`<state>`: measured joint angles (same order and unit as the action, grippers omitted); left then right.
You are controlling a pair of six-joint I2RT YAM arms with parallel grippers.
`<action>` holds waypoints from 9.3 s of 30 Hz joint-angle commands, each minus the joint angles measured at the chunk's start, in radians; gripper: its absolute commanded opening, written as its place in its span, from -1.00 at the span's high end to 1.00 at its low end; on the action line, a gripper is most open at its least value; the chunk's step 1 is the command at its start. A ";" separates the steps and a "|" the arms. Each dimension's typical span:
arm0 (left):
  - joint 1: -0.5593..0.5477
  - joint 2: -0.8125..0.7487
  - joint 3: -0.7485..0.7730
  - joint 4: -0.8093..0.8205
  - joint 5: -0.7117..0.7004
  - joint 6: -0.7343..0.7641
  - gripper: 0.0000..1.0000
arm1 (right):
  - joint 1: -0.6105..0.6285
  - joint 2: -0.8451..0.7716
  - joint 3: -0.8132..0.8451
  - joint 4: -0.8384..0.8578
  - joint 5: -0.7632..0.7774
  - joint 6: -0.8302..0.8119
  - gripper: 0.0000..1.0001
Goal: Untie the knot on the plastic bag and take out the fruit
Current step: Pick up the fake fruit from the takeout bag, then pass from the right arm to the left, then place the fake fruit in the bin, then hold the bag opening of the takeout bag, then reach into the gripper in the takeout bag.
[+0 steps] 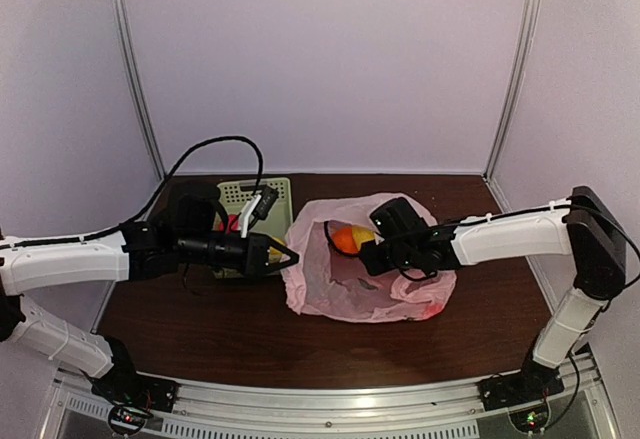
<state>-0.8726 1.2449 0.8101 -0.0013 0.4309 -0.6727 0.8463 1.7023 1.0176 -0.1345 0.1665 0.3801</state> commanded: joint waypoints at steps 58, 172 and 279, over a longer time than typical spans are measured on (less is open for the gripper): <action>-0.179 -0.104 0.075 0.353 0.078 -0.041 -0.76 | 0.488 -0.478 -0.022 0.264 -0.165 0.047 0.47; 0.396 0.414 0.411 -0.373 -0.352 0.363 -0.65 | 0.493 -0.657 -0.145 0.176 0.131 0.133 -1.00; 0.043 0.004 0.016 0.159 0.281 0.017 1.00 | 0.259 0.012 0.016 -0.040 0.174 0.150 0.04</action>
<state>-0.8249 1.2781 0.8139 0.1112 0.6540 -0.6861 1.1507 1.6752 0.9829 -0.1188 0.3573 0.5442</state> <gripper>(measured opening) 0.004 0.481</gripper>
